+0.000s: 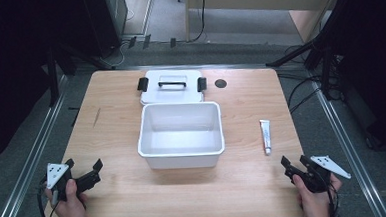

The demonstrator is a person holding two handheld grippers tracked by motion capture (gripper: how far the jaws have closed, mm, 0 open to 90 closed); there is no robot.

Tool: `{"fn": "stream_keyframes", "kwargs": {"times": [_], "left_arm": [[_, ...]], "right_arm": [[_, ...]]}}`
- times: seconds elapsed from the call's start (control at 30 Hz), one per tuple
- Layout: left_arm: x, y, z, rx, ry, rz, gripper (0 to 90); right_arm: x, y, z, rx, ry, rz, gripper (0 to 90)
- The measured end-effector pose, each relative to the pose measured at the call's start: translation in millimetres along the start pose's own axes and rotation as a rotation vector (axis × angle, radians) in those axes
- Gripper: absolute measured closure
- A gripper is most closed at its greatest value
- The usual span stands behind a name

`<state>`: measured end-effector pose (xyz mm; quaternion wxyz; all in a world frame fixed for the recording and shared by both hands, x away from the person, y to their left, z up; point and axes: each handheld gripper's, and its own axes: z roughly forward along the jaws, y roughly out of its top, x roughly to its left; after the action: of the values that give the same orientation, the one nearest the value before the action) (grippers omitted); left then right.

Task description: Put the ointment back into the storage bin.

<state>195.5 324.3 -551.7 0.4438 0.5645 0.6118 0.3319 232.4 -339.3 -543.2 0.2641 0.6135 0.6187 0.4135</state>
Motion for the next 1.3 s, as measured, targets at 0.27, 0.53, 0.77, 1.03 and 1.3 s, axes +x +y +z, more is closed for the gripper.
{"fn": "stream_keyframes", "kwargs": {"times": [0.27, 0.53, 0.77, 1.03, 1.3], "left_arm": [[-1.6, -0.2, 0.0, -0.005, 0.006, 0.007, 0.4], [-0.5, -0.2, 0.0, -0.004, -0.004, 0.002, 0.4], [0.0, 0.1, 0.6, 0.0, -0.008, 0.001, 0.4], [0.5, -0.1, 0.1, 0.0, -0.014, -0.003, 0.4], [0.2, -0.6, -0.7, -0.006, -0.02, -0.007, 0.4]], "right_arm": [[12.3, 23.0, 0.0, 0.17, 0.011, -0.084, 33.2], [28.6, 63.1, 15.6, 0.448, -0.037, -0.187, 37.1], [41.3, 91.7, 43.4, 0.743, -0.053, -0.209, 33.8], [61.0, 115.2, 73.2, 0.865, -0.097, -0.233, 38.2], [73.1, 137.4, 99.3, 0.972, -0.088, -0.276, 46.8]]}}
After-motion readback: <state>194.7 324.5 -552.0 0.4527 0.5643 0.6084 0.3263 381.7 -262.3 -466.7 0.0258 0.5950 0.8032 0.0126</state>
